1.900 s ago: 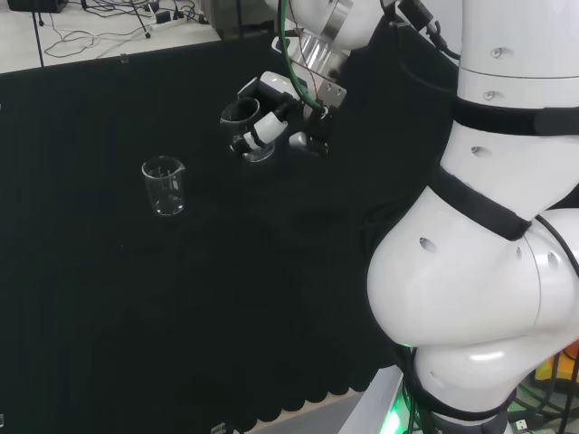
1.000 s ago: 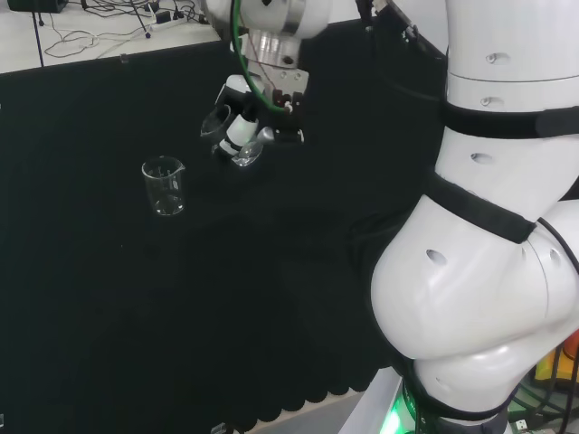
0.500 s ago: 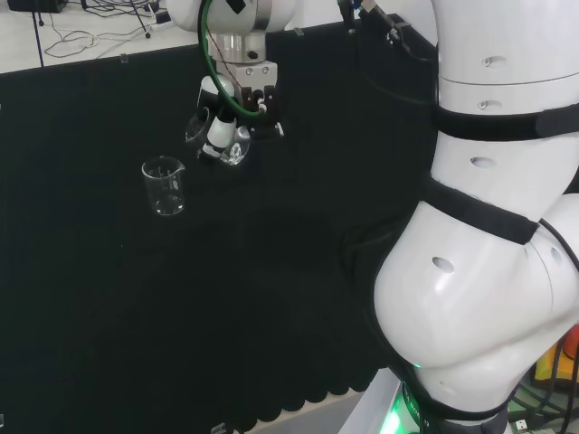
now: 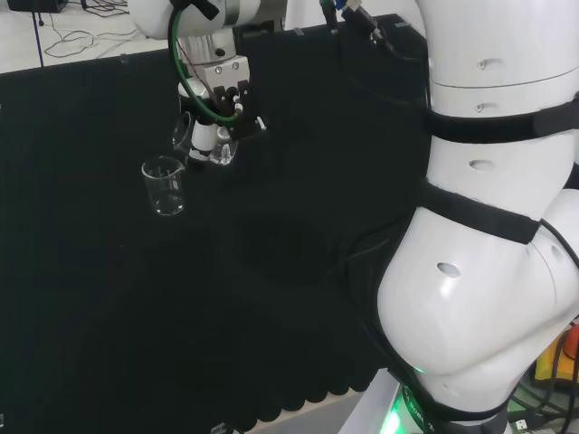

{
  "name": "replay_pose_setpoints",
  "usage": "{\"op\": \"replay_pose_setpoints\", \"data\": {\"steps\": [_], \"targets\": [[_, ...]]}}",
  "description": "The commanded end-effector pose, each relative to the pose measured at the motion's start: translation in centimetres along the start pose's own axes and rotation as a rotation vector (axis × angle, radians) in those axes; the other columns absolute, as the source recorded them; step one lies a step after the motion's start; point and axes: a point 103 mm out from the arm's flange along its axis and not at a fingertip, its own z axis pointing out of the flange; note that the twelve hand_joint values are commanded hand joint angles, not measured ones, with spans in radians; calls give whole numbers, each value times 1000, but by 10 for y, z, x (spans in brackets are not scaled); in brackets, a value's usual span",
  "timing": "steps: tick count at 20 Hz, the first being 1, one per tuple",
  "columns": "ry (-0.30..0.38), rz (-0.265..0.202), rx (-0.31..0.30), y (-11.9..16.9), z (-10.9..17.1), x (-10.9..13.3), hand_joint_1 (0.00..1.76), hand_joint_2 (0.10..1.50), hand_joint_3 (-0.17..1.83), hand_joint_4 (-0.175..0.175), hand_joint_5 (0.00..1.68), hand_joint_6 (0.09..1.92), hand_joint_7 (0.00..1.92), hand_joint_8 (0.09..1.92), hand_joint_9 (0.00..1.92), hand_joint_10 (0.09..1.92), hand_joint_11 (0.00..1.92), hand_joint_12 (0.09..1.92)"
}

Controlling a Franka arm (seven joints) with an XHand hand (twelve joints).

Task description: Pour the water from the handheld beaker into the one on the table.

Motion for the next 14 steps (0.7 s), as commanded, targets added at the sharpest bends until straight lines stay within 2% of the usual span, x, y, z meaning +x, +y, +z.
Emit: {"op": "replay_pose_setpoints", "data": {"steps": [1,9,14], "targets": [[-59,11,25,-1,-4,2,1292,653,807,-175,1094,1019,1146,1009,1437,871,1104,857],[-205,57,90,7,-7,18,1293,651,808,-175,1097,1014,1149,1004,1439,868,1105,858],[-239,74,127,10,-5,20,1293,650,809,-175,1098,1013,1150,1002,1440,867,1107,860]]}}
